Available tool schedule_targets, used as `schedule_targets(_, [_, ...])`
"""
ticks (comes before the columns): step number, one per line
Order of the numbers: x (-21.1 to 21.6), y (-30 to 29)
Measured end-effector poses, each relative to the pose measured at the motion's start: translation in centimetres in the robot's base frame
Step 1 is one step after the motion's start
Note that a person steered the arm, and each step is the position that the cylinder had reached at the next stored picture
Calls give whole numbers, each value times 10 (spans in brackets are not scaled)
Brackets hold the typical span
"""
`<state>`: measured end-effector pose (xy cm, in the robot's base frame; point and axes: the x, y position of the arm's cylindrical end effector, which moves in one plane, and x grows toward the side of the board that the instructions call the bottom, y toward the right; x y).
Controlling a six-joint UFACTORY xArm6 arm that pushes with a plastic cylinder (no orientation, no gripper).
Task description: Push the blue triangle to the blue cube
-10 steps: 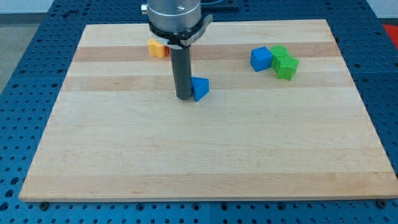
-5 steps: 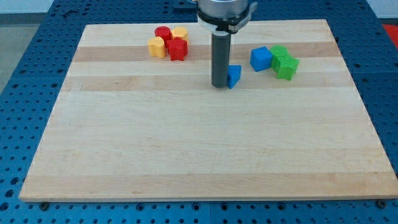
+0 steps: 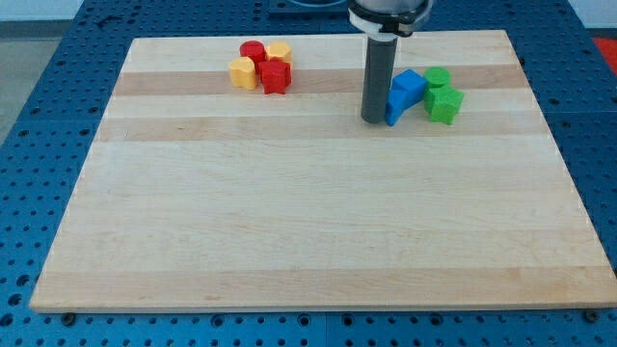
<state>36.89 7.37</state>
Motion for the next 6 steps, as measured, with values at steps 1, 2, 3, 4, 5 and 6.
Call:
schedule_targets(1, [-3,2])
schedule_targets(2, [-4,3])
schedule_targets(3, [-4,3])
schedule_targets(4, [-4,3])
schedule_targets(5, [11,3])
schedule_targets(6, [33,24])
